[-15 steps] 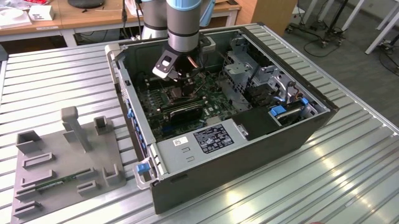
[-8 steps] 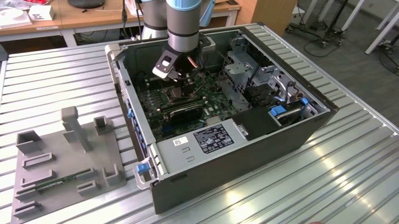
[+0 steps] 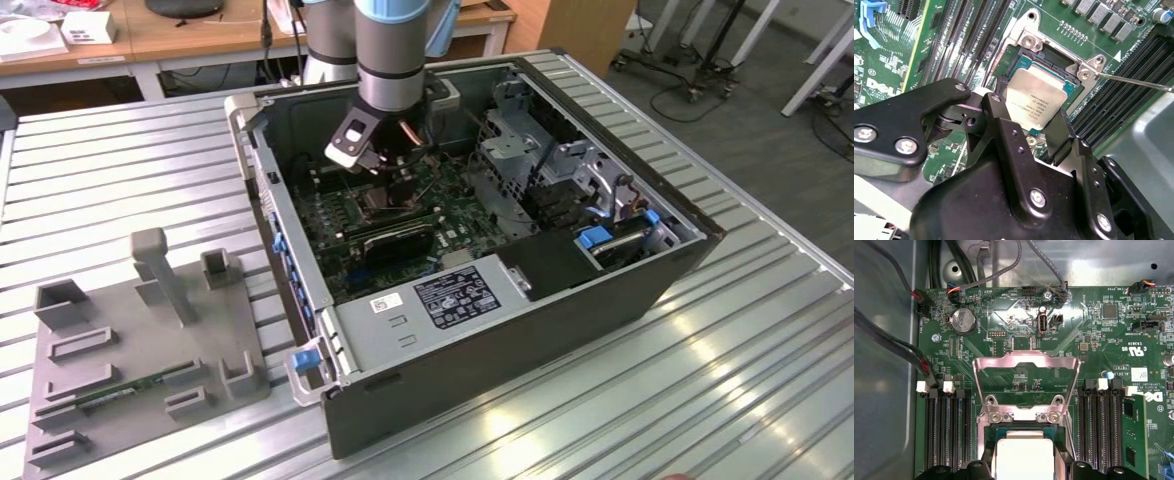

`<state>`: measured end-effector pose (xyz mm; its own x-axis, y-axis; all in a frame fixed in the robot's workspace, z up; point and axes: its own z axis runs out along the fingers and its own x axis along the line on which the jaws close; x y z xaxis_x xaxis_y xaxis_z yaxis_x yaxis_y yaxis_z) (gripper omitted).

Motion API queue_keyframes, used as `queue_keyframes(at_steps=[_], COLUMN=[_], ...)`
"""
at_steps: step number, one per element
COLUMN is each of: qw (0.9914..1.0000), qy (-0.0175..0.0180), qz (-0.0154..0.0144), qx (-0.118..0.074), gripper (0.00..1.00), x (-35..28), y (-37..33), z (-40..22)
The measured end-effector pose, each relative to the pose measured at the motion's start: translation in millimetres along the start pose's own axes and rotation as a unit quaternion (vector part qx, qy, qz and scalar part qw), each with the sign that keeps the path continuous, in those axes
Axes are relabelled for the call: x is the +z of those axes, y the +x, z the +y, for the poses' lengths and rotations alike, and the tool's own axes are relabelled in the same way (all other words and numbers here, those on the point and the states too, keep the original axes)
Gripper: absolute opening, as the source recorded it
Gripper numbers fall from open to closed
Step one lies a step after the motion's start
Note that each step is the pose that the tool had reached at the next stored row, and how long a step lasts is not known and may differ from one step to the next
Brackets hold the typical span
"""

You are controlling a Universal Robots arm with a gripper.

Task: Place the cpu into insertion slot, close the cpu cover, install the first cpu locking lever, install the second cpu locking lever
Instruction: 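Place the cpu into insertion slot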

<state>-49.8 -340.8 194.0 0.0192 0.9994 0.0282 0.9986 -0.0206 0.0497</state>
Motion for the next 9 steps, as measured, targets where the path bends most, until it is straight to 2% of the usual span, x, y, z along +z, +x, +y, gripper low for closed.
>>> queue_keyframes(at_steps=[9], qw=[1.0], qy=[0.0001], qz=[-0.0002], qx=[0.0], gripper=[0.54], x=[1.8], y=[1.0], z=[-0.4])
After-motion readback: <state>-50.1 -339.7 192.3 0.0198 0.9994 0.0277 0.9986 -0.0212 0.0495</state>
